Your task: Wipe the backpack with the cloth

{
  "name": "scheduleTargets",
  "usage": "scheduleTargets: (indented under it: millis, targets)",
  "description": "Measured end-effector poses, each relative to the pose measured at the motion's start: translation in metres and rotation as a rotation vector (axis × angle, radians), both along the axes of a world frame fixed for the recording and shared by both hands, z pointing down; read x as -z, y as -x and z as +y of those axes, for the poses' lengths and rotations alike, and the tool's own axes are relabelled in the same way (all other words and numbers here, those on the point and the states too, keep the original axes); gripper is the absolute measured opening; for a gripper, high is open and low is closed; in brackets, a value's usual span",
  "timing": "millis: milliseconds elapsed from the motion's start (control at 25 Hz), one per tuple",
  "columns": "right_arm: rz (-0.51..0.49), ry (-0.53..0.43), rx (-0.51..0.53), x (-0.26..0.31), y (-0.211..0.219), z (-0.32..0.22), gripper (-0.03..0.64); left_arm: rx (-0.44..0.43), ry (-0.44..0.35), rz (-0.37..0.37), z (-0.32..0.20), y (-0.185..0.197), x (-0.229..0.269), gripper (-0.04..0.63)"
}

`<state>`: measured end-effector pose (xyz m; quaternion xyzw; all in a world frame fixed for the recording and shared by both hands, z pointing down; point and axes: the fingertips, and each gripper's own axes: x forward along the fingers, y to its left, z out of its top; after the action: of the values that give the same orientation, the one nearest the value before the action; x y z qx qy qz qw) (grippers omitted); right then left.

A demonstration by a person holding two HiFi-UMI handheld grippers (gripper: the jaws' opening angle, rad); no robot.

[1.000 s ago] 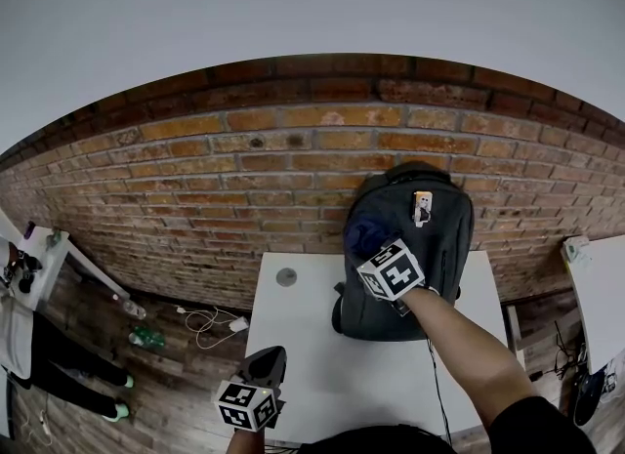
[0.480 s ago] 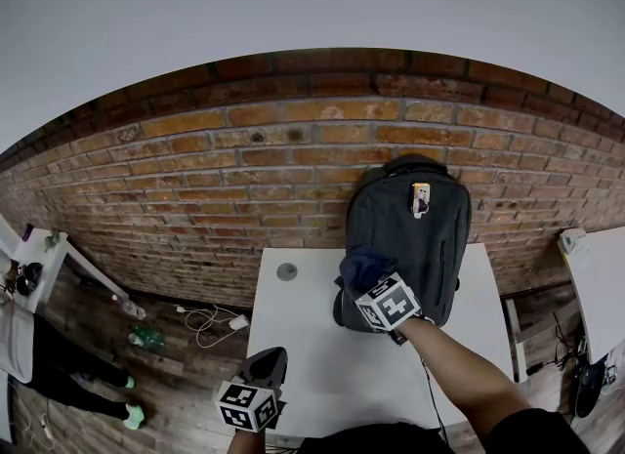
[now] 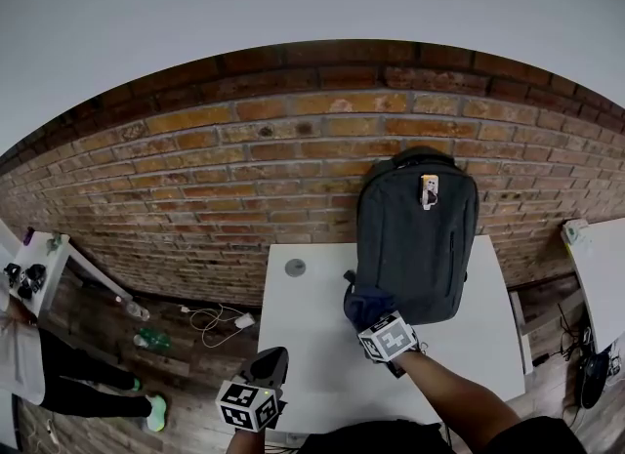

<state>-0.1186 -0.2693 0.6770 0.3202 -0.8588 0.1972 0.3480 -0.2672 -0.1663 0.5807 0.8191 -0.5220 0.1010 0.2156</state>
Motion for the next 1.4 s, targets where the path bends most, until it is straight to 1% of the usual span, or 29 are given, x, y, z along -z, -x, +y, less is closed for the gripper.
scheduleTargets:
  millis: [80, 200, 480, 640, 760, 960, 1120, 1200, 1400]
  targets:
    - [0.006, 0.036, -0.013, -0.015, 0.004, 0.005, 0.038, -0.004, 0.000, -0.007, -0.001, 0.005, -0.001, -0.009]
    - [0.002, 0.051, -0.036, -0.023, 0.014, 0.005, 0.038, -0.009, -0.003, -0.008, 0.000, 0.008, -0.004, -0.009]
    - [0.017, 0.017, -0.121, -0.023, 0.037, -0.021, 0.038, 0.014, -0.010, -0.005, -0.001, 0.025, -0.004, -0.009]
    - [0.010, -0.015, -0.146, -0.018, 0.046, -0.034, 0.038, 0.038, -0.005, -0.006, -0.004, 0.037, -0.006, -0.009]
    - [-0.013, -0.036, -0.178, -0.009, 0.051, -0.046, 0.038, 0.043, -0.003, -0.004, -0.006, 0.039, -0.007, -0.009]
    - [-0.068, -0.058, -0.270, 0.011, 0.054, -0.071, 0.038, 0.036, -0.004, 0.000, -0.014, 0.038, -0.007, -0.009]
    - [-0.069, -0.078, -0.311, 0.034, 0.054, -0.093, 0.038, 0.018, -0.012, 0.006, -0.019, 0.032, -0.005, -0.009]
    - [-0.068, -0.103, -0.323, 0.048, 0.056, -0.105, 0.038, 0.010, -0.012, 0.006, -0.020, 0.030, -0.005, -0.009]
    - [-0.077, -0.147, -0.364, 0.081, 0.058, -0.133, 0.038, 0.020, -0.005, 0.011, -0.019, 0.034, -0.010, -0.009]
